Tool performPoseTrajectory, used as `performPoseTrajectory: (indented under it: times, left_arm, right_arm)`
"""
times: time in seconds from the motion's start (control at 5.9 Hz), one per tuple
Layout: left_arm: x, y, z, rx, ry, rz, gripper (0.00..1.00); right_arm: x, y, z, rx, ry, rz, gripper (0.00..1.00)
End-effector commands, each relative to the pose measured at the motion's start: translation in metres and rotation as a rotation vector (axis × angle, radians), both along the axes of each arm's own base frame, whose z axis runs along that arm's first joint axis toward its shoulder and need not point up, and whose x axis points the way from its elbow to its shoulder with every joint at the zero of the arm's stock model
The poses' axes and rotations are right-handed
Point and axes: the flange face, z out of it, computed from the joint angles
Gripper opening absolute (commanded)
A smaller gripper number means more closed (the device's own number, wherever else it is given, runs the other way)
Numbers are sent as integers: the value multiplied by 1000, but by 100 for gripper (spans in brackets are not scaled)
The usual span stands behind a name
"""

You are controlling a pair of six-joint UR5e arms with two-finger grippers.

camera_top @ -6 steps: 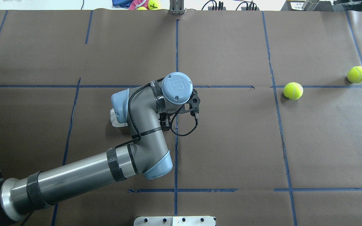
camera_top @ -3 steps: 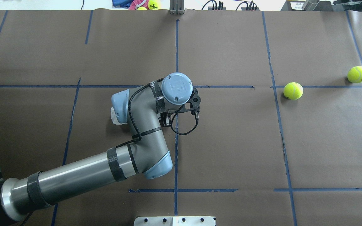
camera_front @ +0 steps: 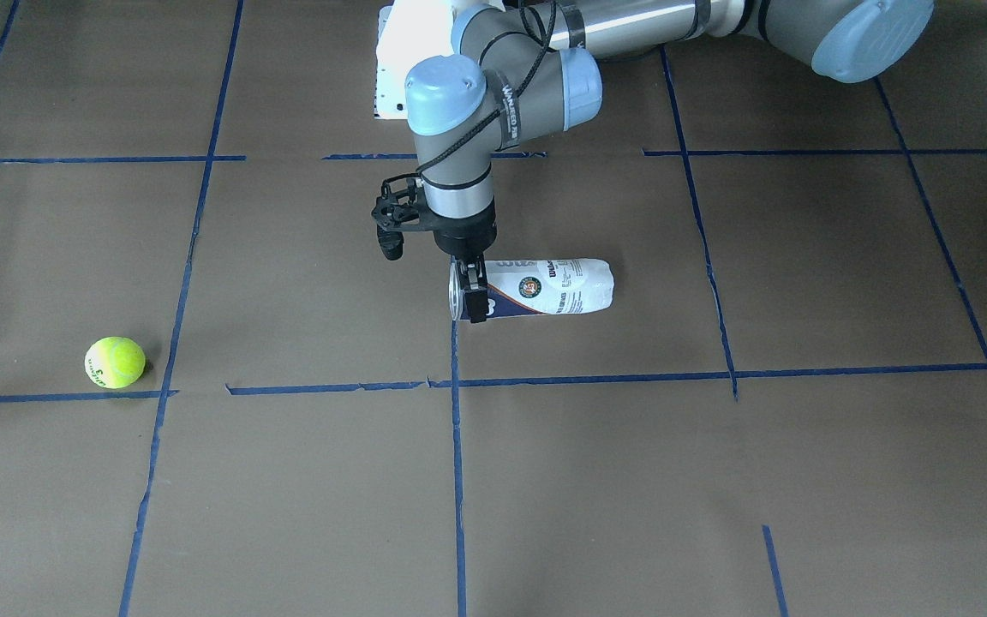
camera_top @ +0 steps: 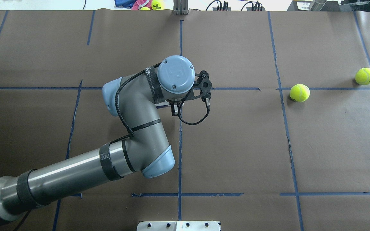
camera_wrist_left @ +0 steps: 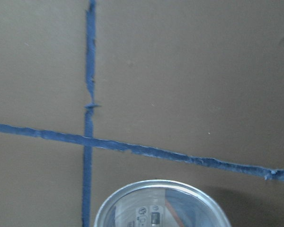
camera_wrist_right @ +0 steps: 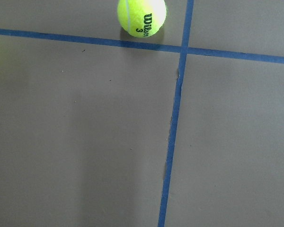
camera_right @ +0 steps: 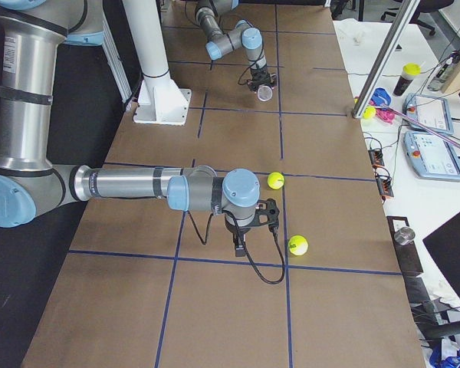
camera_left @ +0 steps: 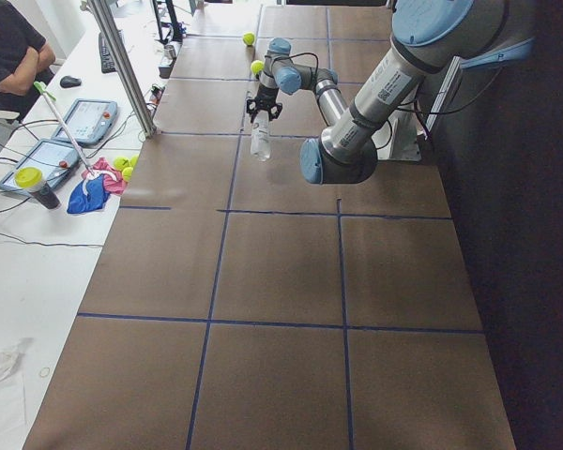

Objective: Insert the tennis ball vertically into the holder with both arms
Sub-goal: 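Lift the upright can with the left gripper and hold it mid-table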

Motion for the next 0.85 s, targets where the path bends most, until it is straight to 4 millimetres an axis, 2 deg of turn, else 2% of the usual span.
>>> performPoseTrajectory:
  times: [0.0, 0.17, 0.34, 0.51, 0.68]
  left_arm:
    - [-38, -4, -33, -18, 397, -161, 65]
    - [-54, 2, -25, -61, 671, -219, 65]
    - [-75, 1, -26, -58, 859, -272, 65]
    - [-90, 2, -31, -37, 1001, -335, 65]
    - [-100, 10, -6, 10, 1158, -399, 65]
  right_arm:
    - [-13, -12, -17, 53, -53, -24, 100]
    - [-17, -16, -22, 120, -57, -36, 100]
    - [-24, -20, -27, 159, -59, -51, 100]
    - [-30, -34, -44, 211, -61, -60, 100]
    - [-43, -60, -74, 221, -71, -41, 100]
